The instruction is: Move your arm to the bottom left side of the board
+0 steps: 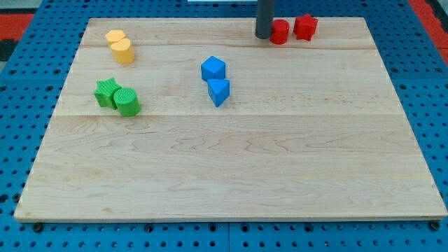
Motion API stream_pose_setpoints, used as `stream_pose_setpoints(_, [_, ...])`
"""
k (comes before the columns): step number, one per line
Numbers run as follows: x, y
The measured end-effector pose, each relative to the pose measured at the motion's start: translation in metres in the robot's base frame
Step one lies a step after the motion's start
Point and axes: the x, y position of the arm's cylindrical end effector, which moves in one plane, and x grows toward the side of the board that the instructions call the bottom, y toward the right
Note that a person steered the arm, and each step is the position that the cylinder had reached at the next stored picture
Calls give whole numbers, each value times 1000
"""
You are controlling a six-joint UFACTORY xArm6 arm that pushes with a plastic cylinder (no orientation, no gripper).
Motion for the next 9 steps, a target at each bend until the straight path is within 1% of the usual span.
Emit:
stream_pose_setpoints(1, [0, 16])
stream_pose_setpoints(2, [63, -6])
stream_pose_setpoints(3, [162, 12])
stream_pose_setpoints(4, [265, -10])
stream_pose_setpoints(5, [321, -126])
stream_pose_setpoints(6, [340, -229])
stream_pose_setpoints(7, [340, -276])
stream_pose_setpoints(9, [340, -282])
